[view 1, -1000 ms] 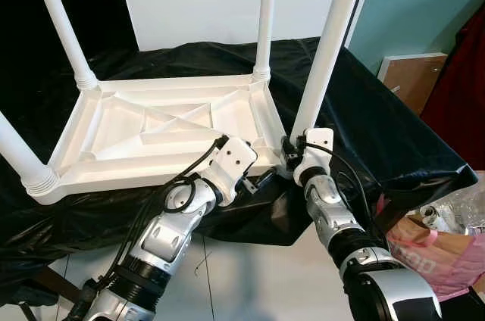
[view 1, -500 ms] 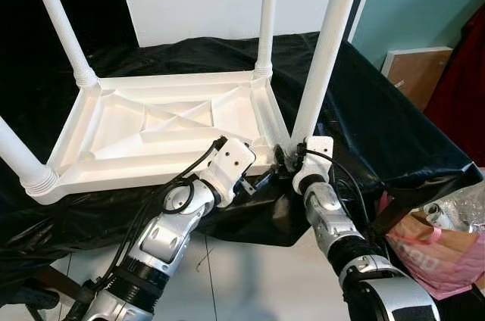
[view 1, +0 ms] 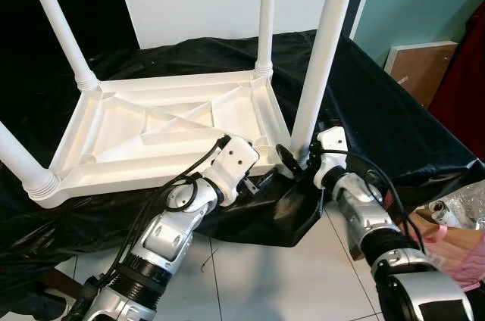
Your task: Building children table
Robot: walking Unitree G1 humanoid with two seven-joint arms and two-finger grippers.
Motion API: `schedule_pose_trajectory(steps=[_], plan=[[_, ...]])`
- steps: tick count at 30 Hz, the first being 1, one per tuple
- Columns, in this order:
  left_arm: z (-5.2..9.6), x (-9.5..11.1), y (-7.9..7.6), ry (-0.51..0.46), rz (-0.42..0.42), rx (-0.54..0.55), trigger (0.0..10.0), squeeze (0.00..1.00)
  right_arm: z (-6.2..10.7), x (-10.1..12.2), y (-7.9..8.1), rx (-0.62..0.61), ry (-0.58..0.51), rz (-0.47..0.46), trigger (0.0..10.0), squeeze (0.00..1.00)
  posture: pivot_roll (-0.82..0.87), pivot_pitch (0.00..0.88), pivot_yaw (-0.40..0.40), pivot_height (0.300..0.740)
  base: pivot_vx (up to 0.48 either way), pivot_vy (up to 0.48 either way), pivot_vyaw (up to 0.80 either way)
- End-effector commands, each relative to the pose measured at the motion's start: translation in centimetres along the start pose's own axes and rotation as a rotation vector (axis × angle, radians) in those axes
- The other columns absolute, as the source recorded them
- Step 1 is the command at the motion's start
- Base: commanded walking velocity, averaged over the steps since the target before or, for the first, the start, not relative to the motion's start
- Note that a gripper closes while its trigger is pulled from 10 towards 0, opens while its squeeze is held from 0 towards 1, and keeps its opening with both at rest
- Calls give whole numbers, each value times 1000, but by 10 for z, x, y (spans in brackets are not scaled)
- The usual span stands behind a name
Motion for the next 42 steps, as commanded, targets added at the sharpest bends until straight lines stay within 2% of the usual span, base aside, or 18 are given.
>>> schedule_pose_trajectory(steps=[1, 10, 11, 12, 13, 23, 24, 25, 32, 40, 42], plan=[[-2, -2, -3, 7, -13, -21, 10000, 0, -3, -1, 2, 29, 13, 0, 10000, 0, -22, 0, 9, 740, 0, 0, 0], [-3, -1, -5, 4, -9, -24, 10000, 0, -6, -3, 4, 60, 44, 9, 10000, 0, -25, 0, 10, 740, 0, 0, 0], [-2, -2, -6, 3, -6, -25, 10000, 0, -6, -5, 4, 67, 53, 15, 4627, 0, -24, 0, 7, 740, 0, 0, 0], [-2, -2, -6, 3, -6, -25, 10000, 0, -6, -5, 4, 67, 53, 15, 4627, 0, -24, 0, 7, 740, 0, 0, 0], [-3, -2, -7, 2, -4, -26, 10000, 0, -4, -7, 4, 70, 59, 15, 0, 0, -21, 0, 1, 740, 0, 0, 0], [-3, -2, -7, 1, -3, -23, 10000, 0, 3, -15, 0, 64, 85, -2, 0, 0, -14, 0, -5, 740, 0, 0, 0], [-2, -2, -6, 2, -3, -22, 10000, 0, 6, -21, 0, 47, 99, -21, 2353, 0, -12, 0, -5, 740, 0, 0, 0], [-1, -3, -6, 4, -2, -21, 10000, 0, 8, -26, 0, 26, 111, -38, 10000, 0, -11, 0, -7, 740, 0, 0, 0], [0, -4, -8, 8, -1, -24, 10000, 0, 10, -34, 1, -29, 135, -58, 10000, 0, -13, 0, -7, 740, 0, 0, 0], [1, -6, -10, 11, 3, -27, 10000, 0, 10, -40, -1, -216, 155, -107, 10000, 0, -11, 0, -14, 740, 0, 0, 0], [1, -6, -10, 12, 4, -26, 10000, 0, 10, -43, -3, -308, 162, -126, 10000, 0, -8, 0, -17, 740, 0, 0, 0]])
Point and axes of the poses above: a point about 5 cm out from each wrist's last joint towards the gripper, its own z axis pointing back from the gripper into the wrist, its own x axis along the axis of the wrist's last joint, y = z × x, the point moved 4 cm from there along -z, pointing out of the wrist towards the gripper, and after that the axes turned 3 degrees about z, right-handed, at the moved point
